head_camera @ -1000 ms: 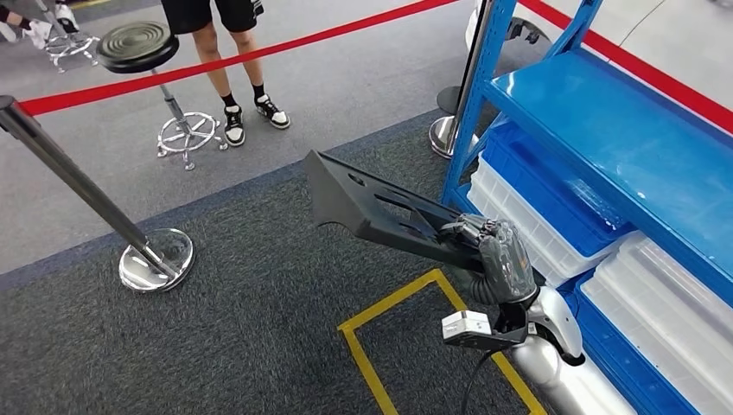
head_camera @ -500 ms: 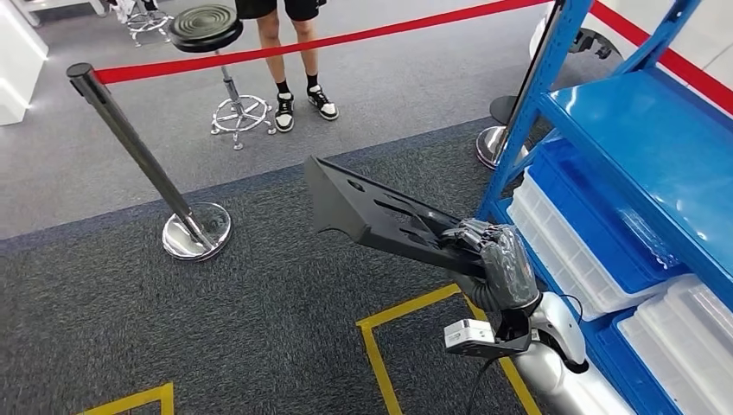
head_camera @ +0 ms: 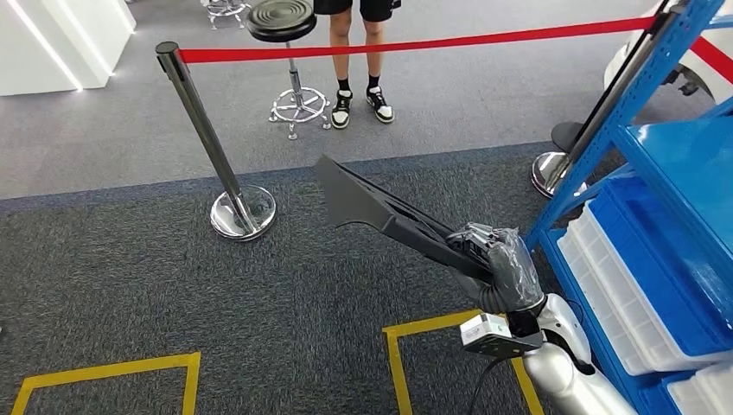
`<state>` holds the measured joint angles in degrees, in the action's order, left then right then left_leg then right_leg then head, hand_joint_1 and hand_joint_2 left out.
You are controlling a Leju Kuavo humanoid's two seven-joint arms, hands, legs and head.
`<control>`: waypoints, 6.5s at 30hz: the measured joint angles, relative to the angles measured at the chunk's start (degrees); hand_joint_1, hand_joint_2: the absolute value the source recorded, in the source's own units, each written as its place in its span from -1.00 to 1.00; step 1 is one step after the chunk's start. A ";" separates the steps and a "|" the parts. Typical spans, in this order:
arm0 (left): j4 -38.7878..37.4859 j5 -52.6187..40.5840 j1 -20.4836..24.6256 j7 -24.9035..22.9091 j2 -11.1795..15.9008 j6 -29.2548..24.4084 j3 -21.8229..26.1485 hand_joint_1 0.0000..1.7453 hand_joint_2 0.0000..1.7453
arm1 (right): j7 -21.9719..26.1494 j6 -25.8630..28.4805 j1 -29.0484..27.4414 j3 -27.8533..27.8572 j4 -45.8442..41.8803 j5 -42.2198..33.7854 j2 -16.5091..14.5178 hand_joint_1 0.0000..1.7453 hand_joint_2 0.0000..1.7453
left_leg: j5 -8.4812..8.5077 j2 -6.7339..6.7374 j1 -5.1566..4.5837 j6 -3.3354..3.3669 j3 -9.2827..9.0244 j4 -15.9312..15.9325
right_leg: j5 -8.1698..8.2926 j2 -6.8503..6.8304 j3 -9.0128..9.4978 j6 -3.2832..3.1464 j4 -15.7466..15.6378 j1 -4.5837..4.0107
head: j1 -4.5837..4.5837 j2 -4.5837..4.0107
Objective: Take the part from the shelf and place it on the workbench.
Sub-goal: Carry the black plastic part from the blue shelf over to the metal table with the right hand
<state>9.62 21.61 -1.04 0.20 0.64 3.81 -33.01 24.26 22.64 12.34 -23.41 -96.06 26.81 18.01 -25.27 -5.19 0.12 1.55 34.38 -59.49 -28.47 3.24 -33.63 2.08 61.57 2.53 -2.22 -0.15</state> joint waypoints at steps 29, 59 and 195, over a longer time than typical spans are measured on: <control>0.19 0.65 -0.41 -0.14 -0.30 -0.05 -0.09 -1.00 1.00 | -1.16 -0.76 0.42 3.03 3.20 6.26 -1.45 1.00 1.00 | 0.56 1.08 -0.48 1.02 -0.22 0.95 | -1.58 -2.35 -3.28 -0.72 5.75 -0.92 | -0.01 0.00; 1.65 2.38 -0.86 -1.59 -0.43 0.02 -2.73 -1.00 1.00 | -11.67 15.19 8.03 -9.41 16.38 37.81 6.14 1.00 1.00 | 0.04 1.39 -0.91 1.63 -0.87 1.23 | -2.75 -2.94 -5.57 -0.50 9.22 -1.16 | -0.01 0.00; 3.20 10.34 -0.67 3.10 1.92 -1.70 -9.13 -1.00 1.00 | -17.93 -6.11 36.86 -29.68 19.99 38.01 -3.54 1.00 1.00 | 1.38 4.92 0.69 1.12 -1.40 3.94 | -0.16 -3.88 -0.46 0.43 -1.10 -0.84 | -0.06 0.00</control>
<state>12.81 31.96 -1.71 3.30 2.56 2.11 -42.14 6.33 16.53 49.19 -53.09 -76.07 64.82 14.46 -23.89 -0.27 0.81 2.68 32.98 -55.55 -28.63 -0.64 -34.09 2.51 60.47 1.68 -2.28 -0.15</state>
